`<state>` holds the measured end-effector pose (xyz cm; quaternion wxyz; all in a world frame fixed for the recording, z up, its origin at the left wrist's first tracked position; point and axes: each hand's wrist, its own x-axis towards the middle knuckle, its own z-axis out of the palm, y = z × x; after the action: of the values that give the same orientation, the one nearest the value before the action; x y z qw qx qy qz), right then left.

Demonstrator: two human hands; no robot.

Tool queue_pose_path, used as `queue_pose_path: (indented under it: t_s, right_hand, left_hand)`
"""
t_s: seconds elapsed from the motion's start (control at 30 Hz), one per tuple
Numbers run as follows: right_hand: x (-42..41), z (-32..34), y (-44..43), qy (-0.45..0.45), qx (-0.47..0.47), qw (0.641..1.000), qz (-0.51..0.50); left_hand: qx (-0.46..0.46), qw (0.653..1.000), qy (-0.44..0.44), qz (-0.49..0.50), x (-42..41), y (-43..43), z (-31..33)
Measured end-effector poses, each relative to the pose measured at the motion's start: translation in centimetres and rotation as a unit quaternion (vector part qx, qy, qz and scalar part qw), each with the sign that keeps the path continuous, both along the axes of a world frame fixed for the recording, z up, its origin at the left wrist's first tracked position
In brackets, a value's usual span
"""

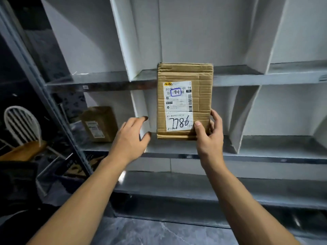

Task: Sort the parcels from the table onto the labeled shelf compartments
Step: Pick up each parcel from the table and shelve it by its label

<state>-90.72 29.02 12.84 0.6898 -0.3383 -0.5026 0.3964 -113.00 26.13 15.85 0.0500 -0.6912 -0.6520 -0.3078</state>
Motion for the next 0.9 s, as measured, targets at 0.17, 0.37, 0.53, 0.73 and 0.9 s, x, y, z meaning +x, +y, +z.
queue_pose_path:
  t_s: [0.17,0.37,0.53,0.73,0.9]
  right_hand:
    - [-0.2,4.3,1.6,-0.021,0.044,0.998,-0.047]
    - [-1.2,8.4,5.6,-0.021,0.073,0.995,-0.069]
    - [-3.3,11.3,10.7,-0.027,0.104,0.99,-0.091]
    - [-5.8,12.6,17.0,-0.067,0.117,0.986,-0.095]
    - [-7.5,12.3,20.9,-0.148,0.118,0.976,-0.105]
  left_hand:
    - [0.037,0.999,-0.014,-0.029,0.0,1.8,3.2]
    - [0.05,0.998,0.001,-0.032,-1.2,4.4,5.5]
    - [0.07,0.997,0.021,-0.032,-2.7,7.0,7.0]
    - [0.099,0.995,0.006,-0.029,-3.9,11.0,8.5]
    - [0.103,0.994,0.014,-0.019,-4.8,14.1,8.0]
